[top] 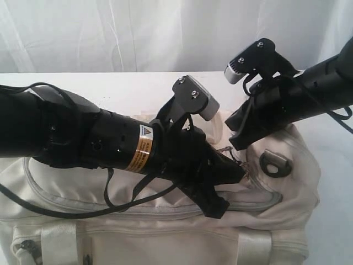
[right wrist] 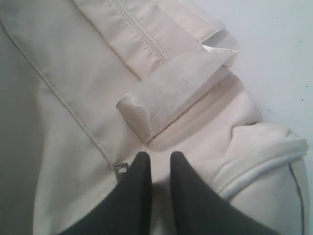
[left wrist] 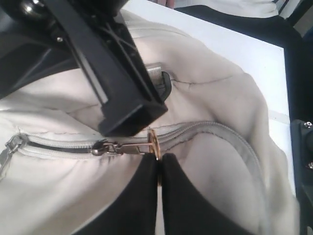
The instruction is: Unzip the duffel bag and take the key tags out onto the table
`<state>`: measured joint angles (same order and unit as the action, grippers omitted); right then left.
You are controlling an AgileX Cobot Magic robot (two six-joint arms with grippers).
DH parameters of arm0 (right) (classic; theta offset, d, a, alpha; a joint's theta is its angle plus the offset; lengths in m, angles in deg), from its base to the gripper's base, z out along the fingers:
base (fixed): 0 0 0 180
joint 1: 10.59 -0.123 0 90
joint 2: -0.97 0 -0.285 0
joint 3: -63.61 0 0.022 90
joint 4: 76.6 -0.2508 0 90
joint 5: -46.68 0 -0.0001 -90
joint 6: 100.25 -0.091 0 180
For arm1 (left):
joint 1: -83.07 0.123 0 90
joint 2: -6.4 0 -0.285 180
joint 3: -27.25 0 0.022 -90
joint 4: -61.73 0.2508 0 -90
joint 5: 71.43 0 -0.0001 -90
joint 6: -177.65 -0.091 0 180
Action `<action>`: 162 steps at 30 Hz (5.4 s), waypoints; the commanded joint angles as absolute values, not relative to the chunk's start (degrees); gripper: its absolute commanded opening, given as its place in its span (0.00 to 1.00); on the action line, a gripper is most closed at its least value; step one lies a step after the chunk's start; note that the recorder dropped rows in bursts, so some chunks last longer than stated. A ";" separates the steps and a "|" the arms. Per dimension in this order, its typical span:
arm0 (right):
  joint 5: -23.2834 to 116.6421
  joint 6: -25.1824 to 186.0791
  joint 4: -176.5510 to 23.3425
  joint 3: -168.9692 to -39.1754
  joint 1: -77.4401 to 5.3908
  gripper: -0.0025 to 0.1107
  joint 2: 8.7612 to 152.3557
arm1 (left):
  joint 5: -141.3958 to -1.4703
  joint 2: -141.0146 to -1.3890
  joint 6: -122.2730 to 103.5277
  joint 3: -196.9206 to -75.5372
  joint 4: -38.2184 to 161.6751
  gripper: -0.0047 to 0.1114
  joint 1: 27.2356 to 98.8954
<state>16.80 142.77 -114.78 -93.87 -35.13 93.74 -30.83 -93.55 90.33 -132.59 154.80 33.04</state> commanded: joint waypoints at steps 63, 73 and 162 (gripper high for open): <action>9.48 109.44 -92.74 -99.99 -35.25 0.16 94.55 | -30.85 -92.70 90.22 -132.31 154.34 0.04 32.64; 19.26 109.09 -96.02 -99.99 -35.25 0.02 94.55 | -22.70 -92.70 90.22 -132.31 150.59 0.04 32.64; -18.93 104.95 -110.84 -97.82 -27.89 0.39 90.18 | -33.58 -81.46 103.27 -132.21 161.68 0.04 30.98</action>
<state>-18.80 104.58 -110.44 -97.98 -27.71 88.89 -33.56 -82.23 103.95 -132.56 161.37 31.21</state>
